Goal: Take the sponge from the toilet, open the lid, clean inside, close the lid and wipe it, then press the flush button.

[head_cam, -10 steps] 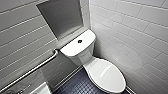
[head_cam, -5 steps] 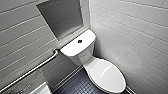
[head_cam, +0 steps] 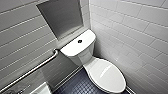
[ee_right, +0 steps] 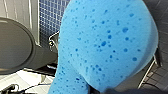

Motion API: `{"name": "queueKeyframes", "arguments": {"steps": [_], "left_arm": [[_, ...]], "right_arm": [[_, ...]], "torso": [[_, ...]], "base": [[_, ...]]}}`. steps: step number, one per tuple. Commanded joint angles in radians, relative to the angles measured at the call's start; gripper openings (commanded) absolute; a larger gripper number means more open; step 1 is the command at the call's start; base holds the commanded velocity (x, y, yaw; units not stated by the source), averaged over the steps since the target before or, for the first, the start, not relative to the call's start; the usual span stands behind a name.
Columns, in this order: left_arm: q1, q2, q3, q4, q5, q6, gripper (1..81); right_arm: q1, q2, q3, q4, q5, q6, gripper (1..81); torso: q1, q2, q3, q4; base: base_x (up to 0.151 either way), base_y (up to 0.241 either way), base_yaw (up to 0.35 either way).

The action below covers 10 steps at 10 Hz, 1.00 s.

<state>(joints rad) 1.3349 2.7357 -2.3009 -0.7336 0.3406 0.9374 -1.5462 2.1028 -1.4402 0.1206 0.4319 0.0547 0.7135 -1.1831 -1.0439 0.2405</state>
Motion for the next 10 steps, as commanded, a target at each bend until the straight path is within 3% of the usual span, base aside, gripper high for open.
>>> {"name": "queueKeyframes", "arguments": {"steps": [1,4,9,10], "left_arm": [[0.017,0.022,-0.092,-0.003,0.107,0.004,81.1],[0.017,0.053,-0.126,-0.01,0.107,0.004,81.1],[0.017,0.07,-0.126,-0.007,0.107,0.003,81.1],[0.017,0.075,-0.126,-0.007,0.107,0.003,81.1]], "right_arm": [[0.221,-0.201,0.195,0.083,-0.111,-0.023,1.0],[0.54,-0.197,0.2,0.198,-0.396,-0.019,1.0],[0.936,-0.044,0.014,0.217,-0.634,-0.009,1.0],[0.99,0.004,-0.036,0.217,-0.65,0.008,1.0]], "torso": [[0.0,0.0,0.0,0.0],[0.0,0.0,0.0,0.0],[0.0,0.0,0.0,0.0],[0.0,0.0,0.0,0.0]], "base": [[0.0,0.0,0.0],[0.0,0.0,0.0],[0.0,0.0,0.0],[0.0,0.0,0.0]]}}
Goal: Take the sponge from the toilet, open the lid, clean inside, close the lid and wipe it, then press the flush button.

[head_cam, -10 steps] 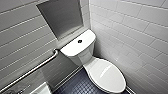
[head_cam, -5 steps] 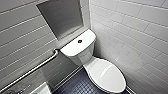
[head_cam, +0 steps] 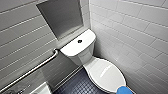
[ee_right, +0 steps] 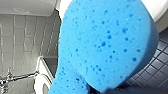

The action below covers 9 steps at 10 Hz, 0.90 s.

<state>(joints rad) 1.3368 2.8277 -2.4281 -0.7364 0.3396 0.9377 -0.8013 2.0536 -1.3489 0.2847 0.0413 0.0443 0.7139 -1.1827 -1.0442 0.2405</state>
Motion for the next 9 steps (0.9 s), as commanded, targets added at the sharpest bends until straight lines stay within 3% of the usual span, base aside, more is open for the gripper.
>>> {"name": "queueKeyframes", "arguments": {"steps": [1,2,3,6,9], "left_arm": [[0.015,-0.011,0.001,-0.001,0.108,0.003,81.1],[0.015,-0.008,-0.002,-0.003,0.108,0.003,81.1],[0.02,-0.006,0.0,-0.003,0.108,0.003,81.1],[0.023,0.004,-0.002,-0.003,0.107,0.004,81.1],[0.023,0.023,-0.025,-0.001,0.108,0.004,81.1]], "right_arm": [[0.295,0.119,-0.206,0.053,-0.293,0.074,1.0],[0.344,0.211,-0.321,0.05,-0.358,0.135,1.0],[0.391,0.304,-0.437,0.044,-0.412,0.158,1.0],[0.515,0.482,-0.694,0.039,-0.505,0.16,1.0],[0.615,0.527,-0.734,0.037,-0.52,0.16,1.0]], "torso": [[0.0,0.0,0.0,0.0],[0.0,0.0,0.0,0.0],[0.0,0.0,0.0,0.0],[0.0,0.0,0.0,0.0],[0.0,0.0,0.0,0.0]], "base": [[0.0,0.0,0.0],[0.0,0.0,0.0],[0.0,0.0,0.0],[0.0,0.0,0.0],[0.0,0.0,0.0]]}}
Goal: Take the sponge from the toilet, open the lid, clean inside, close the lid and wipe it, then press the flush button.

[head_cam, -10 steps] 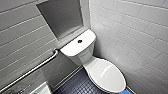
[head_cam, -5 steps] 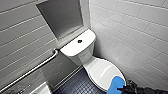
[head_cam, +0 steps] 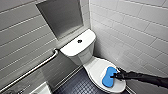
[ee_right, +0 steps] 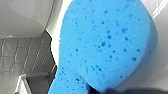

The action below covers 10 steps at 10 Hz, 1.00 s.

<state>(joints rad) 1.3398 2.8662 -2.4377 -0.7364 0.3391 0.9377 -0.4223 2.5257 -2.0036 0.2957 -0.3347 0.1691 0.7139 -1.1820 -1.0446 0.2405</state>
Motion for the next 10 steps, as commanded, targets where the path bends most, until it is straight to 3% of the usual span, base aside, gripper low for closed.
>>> {"name": "queueKeyframes", "arguments": {"steps": [1,5,7,9,10], "left_arm": [[0.019,-0.008,-0.029,-0.001,0.109,0.004,81.1],[0.048,-0.01,-0.04,-0.009,0.109,0.004,81.1],[0.069,-0.016,-0.04,-0.009,0.109,0.004,81.1],[0.074,-0.019,-0.04,-0.012,0.109,0.004,81.1],[0.075,-0.013,-0.04,-0.011,0.109,0.004,81.1]], "right_arm": [[0.242,0.079,-0.098,0.019,-0.142,0.035,1.0],[0.195,0.224,-0.341,0.017,-0.046,0.039,1.0],[0.13,0.28,-0.432,0.026,0.083,0.115,1.0],[0.127,0.276,-0.491,0.037,0.077,0.121,1.0],[0.109,0.239,-0.448,0.037,0.077,0.121,1.0]], "torso": [[0.0,0.0,0.0,0.0],[0.0,0.0,0.0,0.0],[0.0,0.0,-0.001,0.0],[0.0,0.0,-0.001,0.0],[0.0,0.0,-0.001,0.0]], "base": [[0.0,0.0,0.0],[0.0,0.0,0.0],[0.0,0.0,0.0],[0.0,0.0,0.0],[0.0,0.0,0.0]]}}
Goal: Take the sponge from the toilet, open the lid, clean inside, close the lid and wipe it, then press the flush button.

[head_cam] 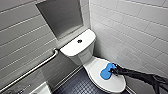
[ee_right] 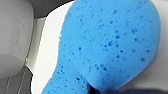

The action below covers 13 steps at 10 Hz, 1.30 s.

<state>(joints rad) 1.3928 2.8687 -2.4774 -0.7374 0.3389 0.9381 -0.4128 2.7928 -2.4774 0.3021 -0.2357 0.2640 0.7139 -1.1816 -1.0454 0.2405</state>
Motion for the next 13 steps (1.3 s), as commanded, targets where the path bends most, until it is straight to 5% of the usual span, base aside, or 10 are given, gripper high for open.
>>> {"name": "queueKeyframes", "arguments": {"steps": [1,4,9,13], "left_arm": [[0.022,-0.008,0.0,-0.004,0.109,0.004,81.1],[0.021,-0.009,0.0,0.0,0.109,0.004,81.1],[0.021,-0.014,0.002,0.0,0.111,0.005,81.1],[0.021,-0.018,0.003,0.001,0.112,0.005,81.1]], "right_arm": [[0.07,-0.083,0.102,0.031,-0.005,0.027,1.0],[-0.021,-0.272,0.35,0.028,0.113,0.079,1.0],[-0.2,-0.451,0.497,0.028,0.234,0.115,1.0],[-0.413,-0.594,0.633,0.028,0.417,0.13,1.0]], "torso": [[0.0,0.0,0.0,0.0],[0.0,0.0,0.0,0.0],[0.0,0.0,0.0,0.0],[0.0,0.0,0.0,0.0]], "base": [[0.0,0.0,0.0],[0.0,0.0,0.0],[0.0,0.0,0.0],[0.0,0.0,0.0]]}}
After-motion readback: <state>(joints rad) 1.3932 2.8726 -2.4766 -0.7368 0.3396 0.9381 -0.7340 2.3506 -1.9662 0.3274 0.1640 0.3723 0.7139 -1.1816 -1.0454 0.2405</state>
